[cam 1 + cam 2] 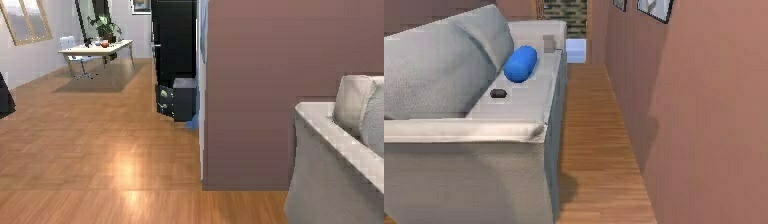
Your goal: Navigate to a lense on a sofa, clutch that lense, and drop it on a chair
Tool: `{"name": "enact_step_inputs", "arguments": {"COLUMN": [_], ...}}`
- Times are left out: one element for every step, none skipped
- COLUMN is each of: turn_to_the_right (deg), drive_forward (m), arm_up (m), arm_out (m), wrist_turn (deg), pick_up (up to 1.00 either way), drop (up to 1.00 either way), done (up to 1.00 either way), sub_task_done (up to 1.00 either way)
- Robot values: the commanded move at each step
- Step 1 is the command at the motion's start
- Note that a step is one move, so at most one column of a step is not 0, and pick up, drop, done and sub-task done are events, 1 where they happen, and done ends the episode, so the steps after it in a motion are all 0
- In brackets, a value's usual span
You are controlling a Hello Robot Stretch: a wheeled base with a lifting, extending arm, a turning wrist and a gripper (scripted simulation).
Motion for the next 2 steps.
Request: {"name": "enact_step_inputs", "arguments": {"turn_to_the_right": [0.0, 45.0], "drive_forward": [0.05, 0.00], "arm_up": [0.00, 0.00], "arm_out": [0.00, 0.00], "wrist_turn": [0.0, 0.0], "pick_up": [0.00, 0.00], "drop": [0.00, 0.00], "done": [0.00, 0.00], "sub_task_done": [0.00, 0.00]}}
